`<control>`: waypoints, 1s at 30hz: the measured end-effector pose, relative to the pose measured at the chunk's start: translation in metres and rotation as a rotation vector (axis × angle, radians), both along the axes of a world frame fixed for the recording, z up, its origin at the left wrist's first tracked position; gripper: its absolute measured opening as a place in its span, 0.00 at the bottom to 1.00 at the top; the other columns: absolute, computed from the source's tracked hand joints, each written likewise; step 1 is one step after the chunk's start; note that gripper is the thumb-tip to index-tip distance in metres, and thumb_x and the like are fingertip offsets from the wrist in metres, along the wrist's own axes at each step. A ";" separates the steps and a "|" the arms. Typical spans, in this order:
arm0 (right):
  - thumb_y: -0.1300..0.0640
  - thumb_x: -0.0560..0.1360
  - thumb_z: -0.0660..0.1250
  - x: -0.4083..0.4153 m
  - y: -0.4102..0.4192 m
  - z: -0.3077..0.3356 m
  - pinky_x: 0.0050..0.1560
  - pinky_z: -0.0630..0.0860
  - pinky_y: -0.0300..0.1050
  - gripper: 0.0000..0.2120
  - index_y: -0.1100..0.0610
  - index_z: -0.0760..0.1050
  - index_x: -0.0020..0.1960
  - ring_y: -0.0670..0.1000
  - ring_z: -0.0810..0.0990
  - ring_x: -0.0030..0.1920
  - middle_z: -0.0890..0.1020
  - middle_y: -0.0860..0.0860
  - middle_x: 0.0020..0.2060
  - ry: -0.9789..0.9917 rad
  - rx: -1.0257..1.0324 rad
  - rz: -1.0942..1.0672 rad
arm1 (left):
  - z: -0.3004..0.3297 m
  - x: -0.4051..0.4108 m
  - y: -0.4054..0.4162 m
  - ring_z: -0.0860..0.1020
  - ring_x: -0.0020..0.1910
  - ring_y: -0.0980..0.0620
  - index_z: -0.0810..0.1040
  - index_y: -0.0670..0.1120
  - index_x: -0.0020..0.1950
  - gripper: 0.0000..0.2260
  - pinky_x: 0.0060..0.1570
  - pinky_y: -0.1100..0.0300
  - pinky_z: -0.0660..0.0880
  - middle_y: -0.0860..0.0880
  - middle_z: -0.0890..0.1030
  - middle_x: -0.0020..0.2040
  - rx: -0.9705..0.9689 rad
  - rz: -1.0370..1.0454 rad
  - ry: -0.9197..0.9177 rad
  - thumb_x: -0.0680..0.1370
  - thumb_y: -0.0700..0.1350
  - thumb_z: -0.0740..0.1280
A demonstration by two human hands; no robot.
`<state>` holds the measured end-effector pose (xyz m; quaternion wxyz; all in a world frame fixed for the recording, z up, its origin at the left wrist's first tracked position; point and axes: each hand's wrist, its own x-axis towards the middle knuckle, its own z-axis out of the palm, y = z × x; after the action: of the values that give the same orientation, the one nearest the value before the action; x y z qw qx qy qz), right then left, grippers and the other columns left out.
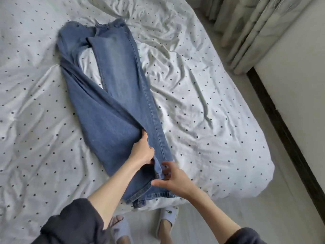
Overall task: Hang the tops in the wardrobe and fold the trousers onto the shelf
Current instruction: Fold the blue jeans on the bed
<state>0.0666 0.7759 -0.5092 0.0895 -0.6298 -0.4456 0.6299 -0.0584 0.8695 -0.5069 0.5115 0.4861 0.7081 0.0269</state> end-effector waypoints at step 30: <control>0.35 0.74 0.61 0.028 0.025 -0.019 0.30 0.64 0.40 0.25 0.56 0.64 0.33 0.48 0.70 0.31 0.71 0.49 0.30 -0.508 -0.196 0.454 | -0.003 -0.011 -0.022 0.72 0.61 0.53 0.57 0.48 0.77 0.21 0.62 0.60 0.66 0.44 0.73 0.67 -0.238 -0.256 -0.195 0.83 0.44 0.52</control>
<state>0.0942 0.8008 -0.5281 -0.2276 -0.6568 -0.5197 0.4966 -0.0694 0.8473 -0.5094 0.6307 0.5034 0.5857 -0.0753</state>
